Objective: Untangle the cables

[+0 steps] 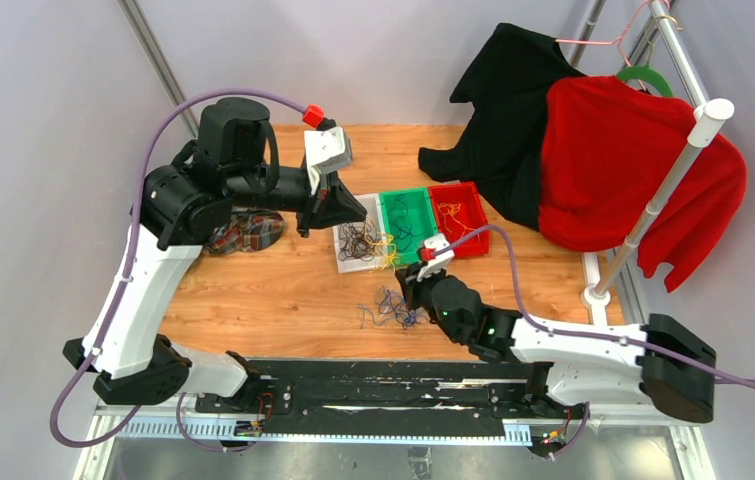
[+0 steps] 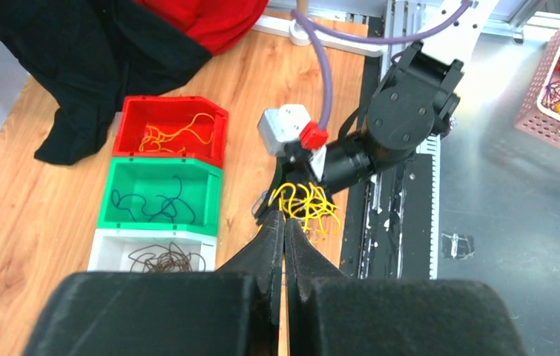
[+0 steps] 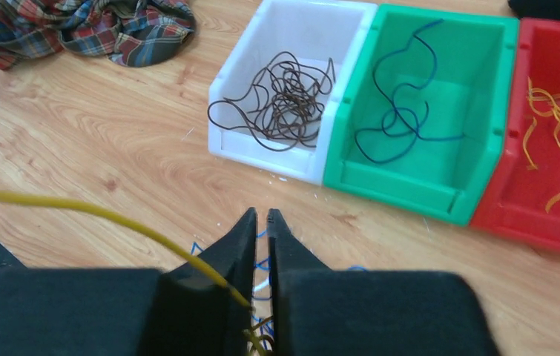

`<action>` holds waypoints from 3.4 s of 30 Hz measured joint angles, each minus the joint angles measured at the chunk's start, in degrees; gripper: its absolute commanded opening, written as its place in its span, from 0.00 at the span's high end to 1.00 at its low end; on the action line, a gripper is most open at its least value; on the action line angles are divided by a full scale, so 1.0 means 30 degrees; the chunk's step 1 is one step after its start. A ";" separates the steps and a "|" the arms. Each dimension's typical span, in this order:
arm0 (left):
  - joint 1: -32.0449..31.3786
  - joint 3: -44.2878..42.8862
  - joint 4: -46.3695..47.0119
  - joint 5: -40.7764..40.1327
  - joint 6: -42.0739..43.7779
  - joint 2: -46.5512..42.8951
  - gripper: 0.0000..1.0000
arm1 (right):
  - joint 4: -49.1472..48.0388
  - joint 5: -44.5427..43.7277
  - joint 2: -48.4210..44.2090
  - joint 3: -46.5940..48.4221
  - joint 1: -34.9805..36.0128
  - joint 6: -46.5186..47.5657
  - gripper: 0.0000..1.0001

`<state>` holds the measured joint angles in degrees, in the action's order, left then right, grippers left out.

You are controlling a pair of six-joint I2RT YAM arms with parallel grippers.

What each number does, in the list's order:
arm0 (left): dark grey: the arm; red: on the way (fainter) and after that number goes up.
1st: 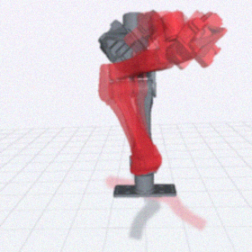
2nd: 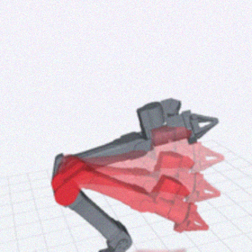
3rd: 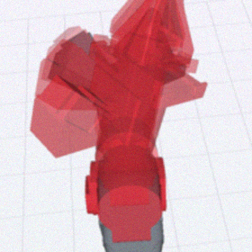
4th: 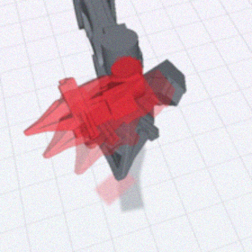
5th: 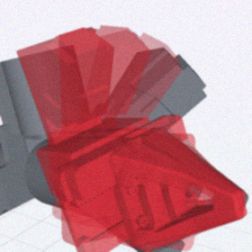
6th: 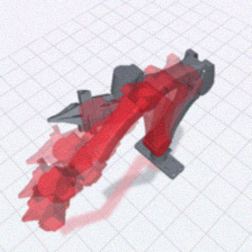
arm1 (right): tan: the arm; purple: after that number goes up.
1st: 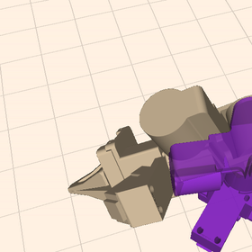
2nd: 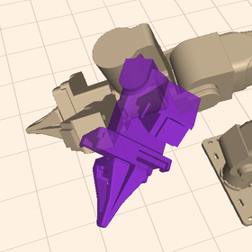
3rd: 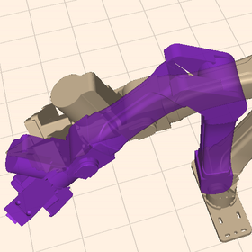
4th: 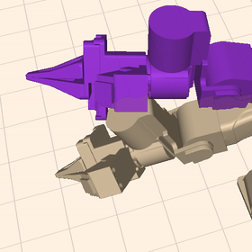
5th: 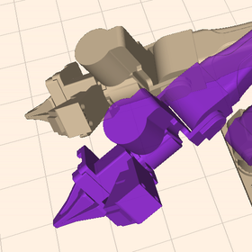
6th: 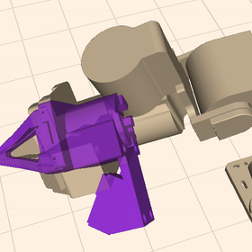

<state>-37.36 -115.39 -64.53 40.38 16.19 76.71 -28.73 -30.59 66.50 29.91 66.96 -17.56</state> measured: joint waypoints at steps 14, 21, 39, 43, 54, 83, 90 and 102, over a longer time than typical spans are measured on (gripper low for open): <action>-0.0007 0.2769 0.0029 -0.0801 0.0940 -0.0590 1.00 | 0.6747 0.4328 -0.6062 0.5785 0.0000 0.2688 0.37; -0.0138 0.2812 0.0044 -0.1049 0.1049 -0.0590 1.00 | 0.7555 0.8859 -0.4189 0.9245 0.0000 0.3701 0.43; -0.0262 0.2747 0.0051 -0.1027 0.0262 -0.0590 1.00 | 0.6761 0.6892 -0.1355 0.9661 0.0000 0.5799 0.54; -0.0328 0.2645 0.0036 -0.0816 -0.0131 -0.0590 1.00 | 0.5712 0.5989 -0.0393 0.9602 0.0000 0.6309 0.62; -0.0357 0.0306 -0.0080 -0.1523 -0.0109 -0.0124 1.00 | 0.3861 0.5479 0.0809 0.6739 -0.0007 0.5668 0.86; -0.0379 -0.6870 0.3228 -1.2859 0.4350 0.2579 1.00 | 0.1996 0.0517 -0.3526 -0.4932 -0.0007 -0.1049 0.86; -0.0379 -0.5158 0.5515 -1.3937 0.4401 0.2361 1.00 | 0.3359 -0.1035 -0.6105 -0.5326 -0.0007 -0.1807 0.83; 0.1435 -0.7737 1.3930 -1.8724 1.0688 0.5049 0.99 | 0.6856 -0.3045 -0.9085 -0.6666 -0.0015 -0.4415 0.83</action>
<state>-33.06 -138.61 -22.74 -15.79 48.25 91.85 -8.16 -39.72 39.24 9.91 66.92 -30.81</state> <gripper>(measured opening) 0.011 0.190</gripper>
